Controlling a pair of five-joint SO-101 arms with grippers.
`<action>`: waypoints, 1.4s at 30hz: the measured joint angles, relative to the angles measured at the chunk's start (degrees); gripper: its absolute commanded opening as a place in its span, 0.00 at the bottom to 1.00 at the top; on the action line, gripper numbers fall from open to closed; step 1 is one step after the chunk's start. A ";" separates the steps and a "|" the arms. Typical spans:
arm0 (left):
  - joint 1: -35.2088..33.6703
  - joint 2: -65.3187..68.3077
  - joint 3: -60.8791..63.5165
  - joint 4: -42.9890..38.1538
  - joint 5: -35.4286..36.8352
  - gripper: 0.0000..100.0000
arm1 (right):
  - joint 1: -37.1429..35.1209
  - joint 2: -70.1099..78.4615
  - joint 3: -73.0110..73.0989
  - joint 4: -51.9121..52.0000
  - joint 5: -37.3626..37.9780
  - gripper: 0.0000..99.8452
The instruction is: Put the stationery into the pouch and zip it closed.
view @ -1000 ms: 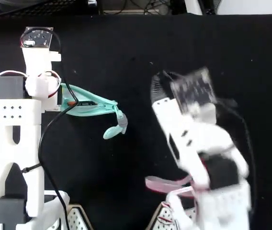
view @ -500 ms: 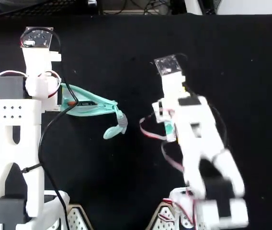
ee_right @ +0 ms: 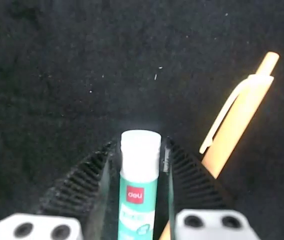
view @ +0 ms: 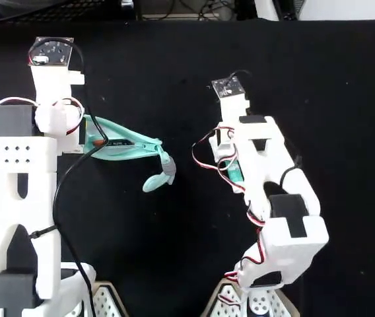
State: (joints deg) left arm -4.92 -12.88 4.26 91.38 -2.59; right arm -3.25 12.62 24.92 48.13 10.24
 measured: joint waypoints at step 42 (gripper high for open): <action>0.00 0.00 0.00 0.00 0.00 0.03 | -12.04 -42.55 -1.49 21.01 2.02 0.01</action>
State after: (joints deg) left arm -4.92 -12.88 4.26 91.38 -2.59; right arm -15.30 -29.93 23.43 69.14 12.26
